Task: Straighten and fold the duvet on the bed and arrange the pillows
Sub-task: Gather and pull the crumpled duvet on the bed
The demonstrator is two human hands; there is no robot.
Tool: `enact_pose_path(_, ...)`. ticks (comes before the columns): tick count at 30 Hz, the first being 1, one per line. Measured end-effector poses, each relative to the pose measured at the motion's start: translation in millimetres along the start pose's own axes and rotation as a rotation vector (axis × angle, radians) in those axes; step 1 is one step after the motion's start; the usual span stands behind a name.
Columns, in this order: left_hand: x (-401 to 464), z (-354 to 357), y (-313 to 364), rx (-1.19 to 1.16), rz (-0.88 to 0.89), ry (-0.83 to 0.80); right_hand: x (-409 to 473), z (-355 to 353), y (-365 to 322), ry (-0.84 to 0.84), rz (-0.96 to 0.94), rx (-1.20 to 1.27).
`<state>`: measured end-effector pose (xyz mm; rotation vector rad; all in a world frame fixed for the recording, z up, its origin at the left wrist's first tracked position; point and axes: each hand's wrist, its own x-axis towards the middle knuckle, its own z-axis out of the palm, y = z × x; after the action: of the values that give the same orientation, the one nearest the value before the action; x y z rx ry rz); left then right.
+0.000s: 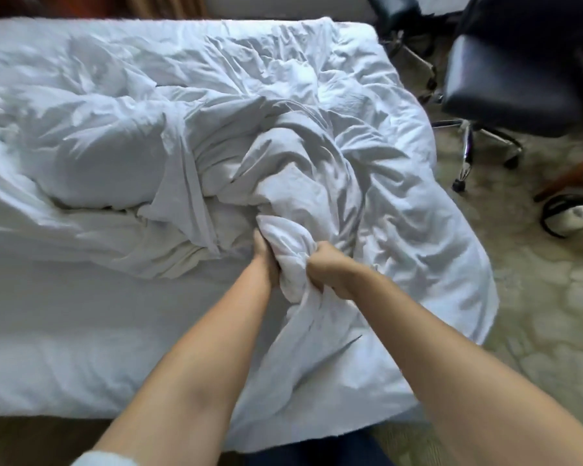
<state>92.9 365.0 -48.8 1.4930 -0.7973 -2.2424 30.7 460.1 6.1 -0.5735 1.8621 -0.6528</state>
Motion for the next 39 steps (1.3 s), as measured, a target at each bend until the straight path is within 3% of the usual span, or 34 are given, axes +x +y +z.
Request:
enact_pose_path(2, -22.3, -9.7, 9.6, -0.124, 0.01, -0.028, -14.8, 10.1, 4.3, -0.062, -0.012, -0.049)
enact_pose_path(5, -50.5, -29.1, 5.8, -0.016, -0.01, -0.05, -43.0, 13.8, 14.4, -0.113, -0.034, -0.172)
enact_pose_path(14, -183.5, -54.7, -56.7, 0.11, 0.234, 0.22, -151.6, -7.3, 52.6, -0.15, -0.079, -0.578)
enact_pose_path(18, -256.5, -46.1, -71.9, 0.523, 0.58, 0.344, -184.5, -17.3, 64.4, 0.041, -0.185, -0.598)
enact_pose_path(22, -315.2, -30.2, -95.6, 0.919, 0.86, 0.123, -187.8, 2.9, 71.6, 0.044, -0.284, -0.63)
enact_pose_path(24, -316.5, -44.6, -98.2, 0.87, 0.748, 0.012, -185.2, 17.5, 71.3, -0.003, -0.285, -0.708)
enact_pose_path(28, -290.3, -83.0, -91.9, 0.575, 0.302, 0.109, -174.3, 31.4, 77.0, 0.06, -0.234, -0.902)
enact_pose_path(32, -250.4, -92.9, -91.9, 0.423, 0.197, 0.079, -144.5, 50.7, 77.1, -0.159, -0.072, -0.925)
enact_pose_path(36, -216.5, -112.0, -57.2, 0.152, 0.113, -0.036, -125.1, 66.1, 58.9, -0.288, 0.047, -0.491)
enact_pose_path(39, -192.8, -131.0, -28.7, 0.202, 0.085, -0.16, -107.0, 87.4, 37.0, -0.2, 0.034, -0.124)
